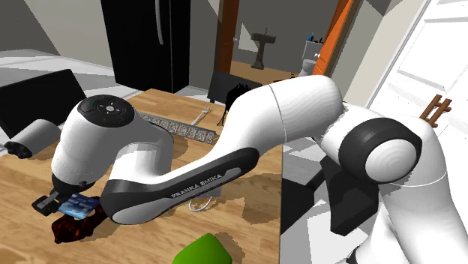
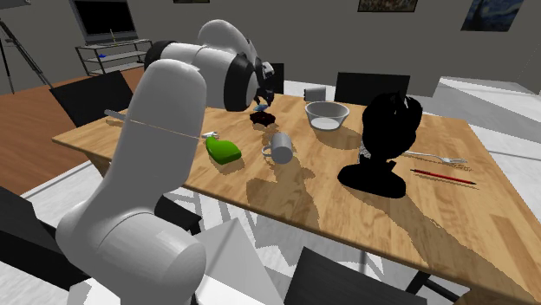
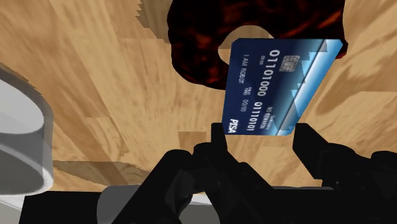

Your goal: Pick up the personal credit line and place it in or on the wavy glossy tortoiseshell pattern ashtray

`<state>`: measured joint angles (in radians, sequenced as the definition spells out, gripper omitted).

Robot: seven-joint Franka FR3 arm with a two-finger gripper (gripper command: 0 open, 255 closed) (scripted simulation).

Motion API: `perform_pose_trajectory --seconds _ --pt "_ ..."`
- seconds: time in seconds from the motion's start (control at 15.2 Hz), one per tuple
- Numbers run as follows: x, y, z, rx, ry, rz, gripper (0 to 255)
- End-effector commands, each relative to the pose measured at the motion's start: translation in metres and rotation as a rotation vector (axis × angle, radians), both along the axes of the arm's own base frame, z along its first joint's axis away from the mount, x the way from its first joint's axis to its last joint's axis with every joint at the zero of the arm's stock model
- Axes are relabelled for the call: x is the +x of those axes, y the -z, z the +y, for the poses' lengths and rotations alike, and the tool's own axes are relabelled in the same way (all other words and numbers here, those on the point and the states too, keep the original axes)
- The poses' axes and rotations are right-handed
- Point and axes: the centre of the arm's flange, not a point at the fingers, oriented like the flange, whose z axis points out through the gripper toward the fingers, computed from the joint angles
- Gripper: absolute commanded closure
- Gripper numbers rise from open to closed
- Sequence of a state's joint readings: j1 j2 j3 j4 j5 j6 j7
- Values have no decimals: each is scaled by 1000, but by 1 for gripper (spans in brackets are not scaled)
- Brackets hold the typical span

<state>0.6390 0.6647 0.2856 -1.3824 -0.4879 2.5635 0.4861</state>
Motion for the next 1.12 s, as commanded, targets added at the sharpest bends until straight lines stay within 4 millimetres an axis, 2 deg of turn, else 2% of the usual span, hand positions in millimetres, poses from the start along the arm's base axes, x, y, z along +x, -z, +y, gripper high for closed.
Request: perform_pose_trajectory --seconds 0.0,0.2,0.73,0.79,1.06 --pt "0 10 0 0 0 0 255" --pt "0 24 0 0 0 0 255" --pt "0 24 0 1 0 0 255" --pt "0 24 0 1 0 0 0" --pt "0 24 0 1 0 0 0"
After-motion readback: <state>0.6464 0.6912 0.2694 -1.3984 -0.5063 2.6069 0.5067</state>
